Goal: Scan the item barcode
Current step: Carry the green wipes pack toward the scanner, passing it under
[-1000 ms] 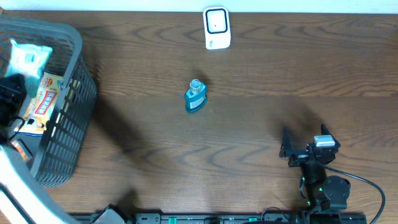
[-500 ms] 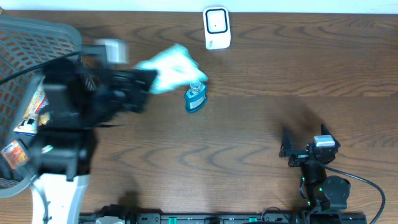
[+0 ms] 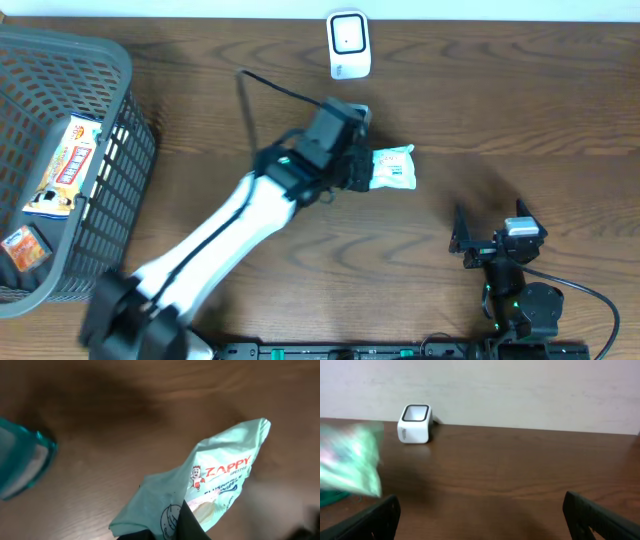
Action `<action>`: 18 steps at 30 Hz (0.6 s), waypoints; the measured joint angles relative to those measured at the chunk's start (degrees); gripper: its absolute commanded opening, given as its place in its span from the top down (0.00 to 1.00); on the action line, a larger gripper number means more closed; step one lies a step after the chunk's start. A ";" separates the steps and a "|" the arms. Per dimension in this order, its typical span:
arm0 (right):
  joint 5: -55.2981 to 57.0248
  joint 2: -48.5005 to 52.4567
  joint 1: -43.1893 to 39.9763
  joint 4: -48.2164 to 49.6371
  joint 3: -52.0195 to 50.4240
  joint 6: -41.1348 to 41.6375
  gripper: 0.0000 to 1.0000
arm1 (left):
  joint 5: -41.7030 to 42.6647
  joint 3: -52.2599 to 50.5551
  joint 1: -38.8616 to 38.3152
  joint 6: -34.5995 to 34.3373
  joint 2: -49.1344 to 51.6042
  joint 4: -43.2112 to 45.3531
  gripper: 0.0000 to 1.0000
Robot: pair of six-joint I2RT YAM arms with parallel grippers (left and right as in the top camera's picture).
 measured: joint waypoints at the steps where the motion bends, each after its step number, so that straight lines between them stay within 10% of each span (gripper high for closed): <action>1: 0.00 0.00 0.00 -0.02 0.00 0.00 0.01 | -0.79 0.00 -0.15 -2.75 2.10 0.20 0.93; 10: 0.00 0.00 0.00 0.00 0.00 0.00 0.01 | -3.96 -0.42 -1.09 -24.55 12.39 0.79 0.92; 18: 0.00 0.00 0.00 0.00 0.00 0.00 0.01 | -6.99 -0.42 -3.80 -28.83 12.57 0.94 0.92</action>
